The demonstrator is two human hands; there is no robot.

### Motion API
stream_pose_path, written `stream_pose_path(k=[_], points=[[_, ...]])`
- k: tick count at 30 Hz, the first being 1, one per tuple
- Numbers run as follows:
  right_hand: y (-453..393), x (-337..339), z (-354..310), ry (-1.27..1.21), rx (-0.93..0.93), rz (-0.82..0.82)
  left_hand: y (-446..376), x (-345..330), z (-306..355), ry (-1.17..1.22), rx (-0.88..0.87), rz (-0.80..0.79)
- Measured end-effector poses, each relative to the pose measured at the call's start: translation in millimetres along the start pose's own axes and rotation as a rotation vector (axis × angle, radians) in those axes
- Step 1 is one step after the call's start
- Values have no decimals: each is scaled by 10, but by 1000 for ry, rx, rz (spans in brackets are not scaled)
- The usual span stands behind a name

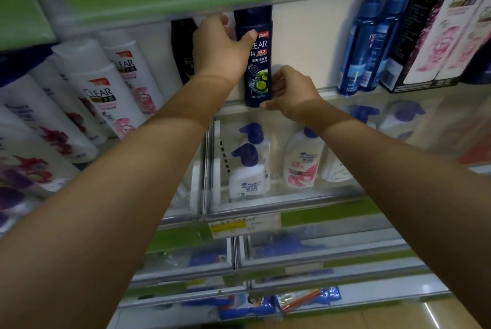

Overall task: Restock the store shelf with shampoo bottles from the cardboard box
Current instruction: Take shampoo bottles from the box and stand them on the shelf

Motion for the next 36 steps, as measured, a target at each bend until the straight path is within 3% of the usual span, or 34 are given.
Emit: stream_pose_path(k=[4, 12, 18, 28, 36], points=[[168, 98, 63, 40, -109, 87, 221, 76, -87, 5, 65, -38], [858, 23, -445, -172, -49, 108, 860, 494, -362, 98, 211, -68], [1471, -240, -1089, -241, 65, 46, 1378, 1052, -419, 203, 204, -80], [2503, -1120, -1784, -235, 69, -24, 2283, 2417, -968, 199, 248, -24], [3236, -2215, -2162, -316, -14, -95, 2892, 3307, -1796, 211, 326, -97]])
Point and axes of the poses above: each hand's wrist, its own y-axis away from the middle knuckle, its own x-axis out of the back of the hand, z = x × y, the point moved 10 cm from there along -y, towards the middle knuckle, and after that the axes turned 1 degree about -z, right-handed, at the moved point
